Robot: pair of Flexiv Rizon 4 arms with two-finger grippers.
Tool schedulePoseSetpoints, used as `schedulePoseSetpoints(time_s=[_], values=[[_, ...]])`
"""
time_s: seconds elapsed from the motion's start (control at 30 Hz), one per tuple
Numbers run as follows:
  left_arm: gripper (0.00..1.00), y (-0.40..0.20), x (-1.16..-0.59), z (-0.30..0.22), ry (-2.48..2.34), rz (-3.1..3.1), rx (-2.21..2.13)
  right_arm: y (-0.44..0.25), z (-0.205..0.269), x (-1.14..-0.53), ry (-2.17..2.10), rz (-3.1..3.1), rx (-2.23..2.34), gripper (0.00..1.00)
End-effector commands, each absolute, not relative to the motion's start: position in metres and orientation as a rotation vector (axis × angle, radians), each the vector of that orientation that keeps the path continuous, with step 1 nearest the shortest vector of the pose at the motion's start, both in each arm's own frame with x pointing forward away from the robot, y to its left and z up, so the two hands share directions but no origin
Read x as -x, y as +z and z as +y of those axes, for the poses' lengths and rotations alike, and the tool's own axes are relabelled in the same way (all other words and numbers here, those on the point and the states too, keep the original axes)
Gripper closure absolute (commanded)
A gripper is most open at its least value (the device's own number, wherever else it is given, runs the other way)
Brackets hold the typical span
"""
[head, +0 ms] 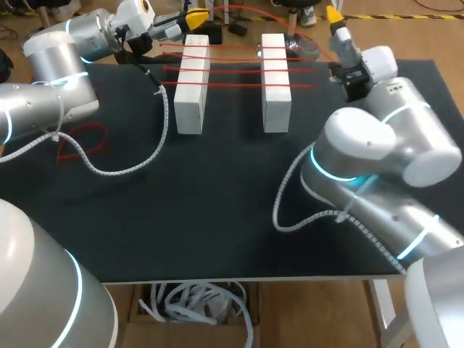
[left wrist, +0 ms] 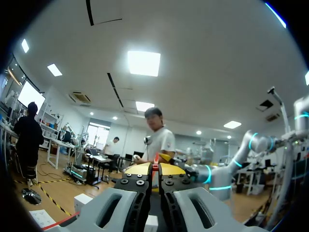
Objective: Grab the tape and strap the tape.
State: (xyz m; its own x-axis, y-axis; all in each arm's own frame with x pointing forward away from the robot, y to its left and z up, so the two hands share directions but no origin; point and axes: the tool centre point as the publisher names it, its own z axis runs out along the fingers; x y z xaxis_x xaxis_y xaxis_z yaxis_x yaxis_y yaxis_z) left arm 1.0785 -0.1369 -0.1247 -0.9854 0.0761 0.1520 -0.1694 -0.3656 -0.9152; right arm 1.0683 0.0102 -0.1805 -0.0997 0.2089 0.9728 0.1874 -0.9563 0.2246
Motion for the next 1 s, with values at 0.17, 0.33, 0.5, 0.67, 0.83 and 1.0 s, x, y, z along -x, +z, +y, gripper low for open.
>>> schedulePoseSetpoints(time_s=[0.17, 0.33, 0.5, 0.67, 0.83, 1.0], values=[[1.0, -0.125, -1.08, -0.137, 2.475, -1.673, -0.121, -0.192, 0.015, -1.067, 2.275, 0.233, -1.94, 0.0], [1.0, -0.125, -1.08, -0.137, 2.475, -1.673, -0.121, -0.189, 0.013, -1.063, 2.286, 0.258, -1.94, 0.0], [1.0, -0.125, -1.08, -0.137, 2.475, -1.673, -0.121, -0.183, 0.011, -1.06, 2.297, 0.26, -1.941, 0.0], [1.0, -0.125, -1.08, -0.137, 2.475, -1.673, -0.121, -0.173, 0.011, -1.056, 2.335, 0.228, -1.931, 0.0], [1.0, -0.125, -1.08, -0.137, 2.475, -1.673, -0.121, -0.17, 0.012, -1.054, 2.357, 0.198, -1.924, 0.0], [1.0, -0.125, -1.08, -0.137, 2.475, -1.673, -0.121, -0.169, 0.011, -1.054, 2.36, 0.172, -1.919, 0.0]])
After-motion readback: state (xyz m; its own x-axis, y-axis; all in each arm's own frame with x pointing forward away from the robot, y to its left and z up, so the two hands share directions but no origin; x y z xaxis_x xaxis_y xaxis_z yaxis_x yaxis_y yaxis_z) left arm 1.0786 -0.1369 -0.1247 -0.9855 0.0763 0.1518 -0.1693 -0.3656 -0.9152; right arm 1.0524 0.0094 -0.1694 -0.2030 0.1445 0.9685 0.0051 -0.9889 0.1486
